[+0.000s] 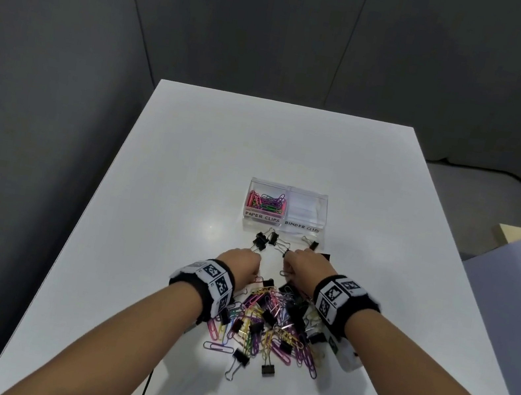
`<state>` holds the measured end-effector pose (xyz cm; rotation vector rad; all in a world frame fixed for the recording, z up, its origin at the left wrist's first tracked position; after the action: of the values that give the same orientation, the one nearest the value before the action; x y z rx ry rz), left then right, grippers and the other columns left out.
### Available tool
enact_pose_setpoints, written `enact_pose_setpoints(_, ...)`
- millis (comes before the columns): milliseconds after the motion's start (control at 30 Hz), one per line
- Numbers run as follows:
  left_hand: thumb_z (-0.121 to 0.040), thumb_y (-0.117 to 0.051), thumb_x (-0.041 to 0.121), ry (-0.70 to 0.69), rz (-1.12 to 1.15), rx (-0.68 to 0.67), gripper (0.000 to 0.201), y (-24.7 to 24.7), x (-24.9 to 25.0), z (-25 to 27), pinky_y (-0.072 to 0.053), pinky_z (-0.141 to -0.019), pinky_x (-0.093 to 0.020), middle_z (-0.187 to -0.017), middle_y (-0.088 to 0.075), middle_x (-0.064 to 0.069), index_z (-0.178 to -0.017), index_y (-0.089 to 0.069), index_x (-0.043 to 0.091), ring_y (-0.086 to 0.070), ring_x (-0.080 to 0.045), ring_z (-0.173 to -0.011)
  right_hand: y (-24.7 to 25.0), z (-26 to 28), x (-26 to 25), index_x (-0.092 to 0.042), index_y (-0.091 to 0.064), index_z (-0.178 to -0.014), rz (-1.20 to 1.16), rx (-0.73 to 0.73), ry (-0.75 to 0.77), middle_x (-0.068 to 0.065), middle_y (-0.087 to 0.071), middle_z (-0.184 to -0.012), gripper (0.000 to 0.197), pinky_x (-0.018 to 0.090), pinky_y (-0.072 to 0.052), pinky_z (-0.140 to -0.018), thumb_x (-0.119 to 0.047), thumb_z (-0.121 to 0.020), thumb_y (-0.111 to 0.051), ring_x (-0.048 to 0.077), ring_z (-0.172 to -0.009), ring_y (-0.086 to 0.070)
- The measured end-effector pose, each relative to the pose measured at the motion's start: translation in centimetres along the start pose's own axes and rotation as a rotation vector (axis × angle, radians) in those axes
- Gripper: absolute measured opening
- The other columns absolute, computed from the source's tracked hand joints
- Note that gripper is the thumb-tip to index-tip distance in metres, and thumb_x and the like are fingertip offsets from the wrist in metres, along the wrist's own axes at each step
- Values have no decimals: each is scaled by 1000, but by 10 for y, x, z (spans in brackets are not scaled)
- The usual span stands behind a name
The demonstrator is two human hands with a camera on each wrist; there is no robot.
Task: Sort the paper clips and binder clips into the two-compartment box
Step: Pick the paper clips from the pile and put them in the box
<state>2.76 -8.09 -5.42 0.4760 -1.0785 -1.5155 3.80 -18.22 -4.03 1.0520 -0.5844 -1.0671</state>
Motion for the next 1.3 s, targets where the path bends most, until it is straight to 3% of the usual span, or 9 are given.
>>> enact_pose_setpoints(267,-90,-45,4,-6,-4,-1,25,-2,-1,5,-48,-94,-40,-120,-54,-17,-111,-58,0,-55,-32,-108,3,1,-6,-10,-61,-103,-13,-4,-5,9,-65,-109,17,36,-44,-86,-15,-91,-50,28,-105,-55)
enact_pose_setpoints(467,-94,-38,4,15,126,47,27,11,-25,21,-41,-91,-29,-120,-58,-11,-116,-52,7,-55,-25,-109,38,26,22,-15,-44,-83,-392,140,-92,0,-49,-87,10,20,-38,-65,-9,-88,-50,16,-76,-46)
enact_pose_setpoints(633,-93,-34,0,48,151,56,34,17,-48,42,-40,-87,-29,-124,-55,-11,-122,-48,10,-54,-26,-105,33,55,62,-14,-41,-95,-380,43,-218,-3,-47,-71,10,25,-34,-54,-5,-90,-44,19,-65,-44)
enact_pose_setpoints(733,-94,-30,2,67,155,53,29,18,-56,54,-34,-75,-27,-115,-59,-15,-114,-51,5,-48,-21,-88,9,67,78,-16,-41,-97,-307,-87,-308,4,-51,-83,16,23,-32,-53,-3,-92,-33,21,-71,-46)
enact_pose_setpoints(833,-96,-39,26,65,148,38,26,14,-63,65,-35,-73,-27,-101,-60,-10,-111,-50,8,-52,-23,-85,-6,80,87,-13,-43,-91,-298,-139,-360,10,-53,-97,15,23,-32,-56,-4,-93,-32,21,-80,-45)
enact_pose_setpoints(900,-88,-52,46,5,107,-42,48,2,-61,76,-43,-81,-29,-106,-60,-4,-126,-40,18,-56,-21,-93,-12,91,88,-11,-45,-102,-320,-140,-347,11,-56,-99,11,25,-35,-59,-16,-94,-40,20,-75,-47)
enact_pose_setpoints(1000,-74,-62,62,-141,-73,-127,93,-21,-47,94,-39,-104,-35,-134,-47,-2,-145,-16,25,-50,-21,-120,-32,105,76,-16,-32,-133,-344,-217,-252,9,-52,-122,59,28,-46,-77,-41,-86,-59,19,-89,-56)
enact_pose_setpoints(1100,-75,-60,63,-214,-159,-89,96,-38,-34,93,-41,-101,-33,-132,-44,-5,-147,-11,23,-49,-22,-116,-47,108,63,-23,-20,-141,-325,-215,-219,7,-43,-136,82,36,-49,-94,-46,-78,-67,24,-108,-57)
enact_pose_setpoints(1300,-83,-56,55,-155,-35,15,74,-30,-19,58,-48,-93,-33,-130,-45,-6,-142,-25,22,-52,-22,-112,-40,72,46,-19,-27,-140,-404,-83,-227,12,-44,-137,67,35,-50,-93,-36,-86,-62,26,-109,-59)
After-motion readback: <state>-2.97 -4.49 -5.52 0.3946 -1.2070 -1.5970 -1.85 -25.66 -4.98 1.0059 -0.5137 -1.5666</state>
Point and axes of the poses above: each hand's wrist, its own z-axis away from the middle knuckle, its own y-axis out of the back of the hand, x = y × z, the point moved 8 cm from there along -z, towards the middle knuckle
